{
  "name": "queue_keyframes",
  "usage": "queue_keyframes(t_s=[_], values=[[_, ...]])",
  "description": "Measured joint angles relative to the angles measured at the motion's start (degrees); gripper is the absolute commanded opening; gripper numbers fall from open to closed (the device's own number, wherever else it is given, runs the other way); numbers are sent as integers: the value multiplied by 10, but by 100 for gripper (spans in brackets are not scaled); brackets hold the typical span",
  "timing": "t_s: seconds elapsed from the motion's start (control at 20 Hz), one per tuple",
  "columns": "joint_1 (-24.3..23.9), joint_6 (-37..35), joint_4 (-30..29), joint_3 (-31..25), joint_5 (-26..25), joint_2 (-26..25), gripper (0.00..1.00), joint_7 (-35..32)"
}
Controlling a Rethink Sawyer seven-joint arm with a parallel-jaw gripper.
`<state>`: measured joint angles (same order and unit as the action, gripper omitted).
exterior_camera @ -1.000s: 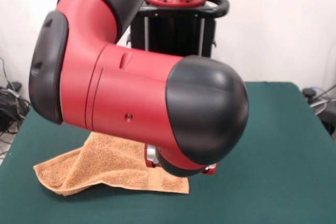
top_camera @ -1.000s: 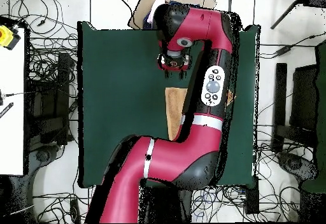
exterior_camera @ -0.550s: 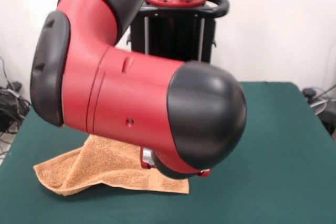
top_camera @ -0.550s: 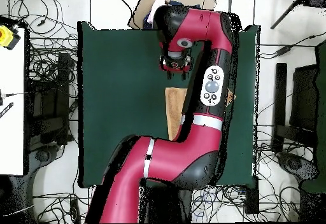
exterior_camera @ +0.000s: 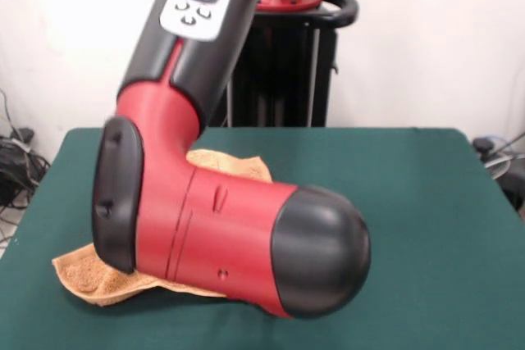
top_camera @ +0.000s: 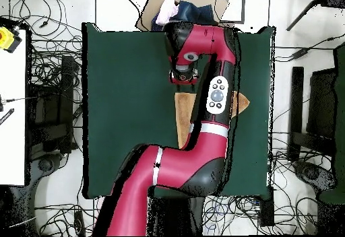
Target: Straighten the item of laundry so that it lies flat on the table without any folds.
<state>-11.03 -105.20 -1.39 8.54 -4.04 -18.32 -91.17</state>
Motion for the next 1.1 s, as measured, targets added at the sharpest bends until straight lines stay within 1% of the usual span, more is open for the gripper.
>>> queue_keyframes(t_s=[0.15,1.1], values=[[0,28,4,0,1,-20,100,0],[0,55,11,0,2,-16,100,0]])
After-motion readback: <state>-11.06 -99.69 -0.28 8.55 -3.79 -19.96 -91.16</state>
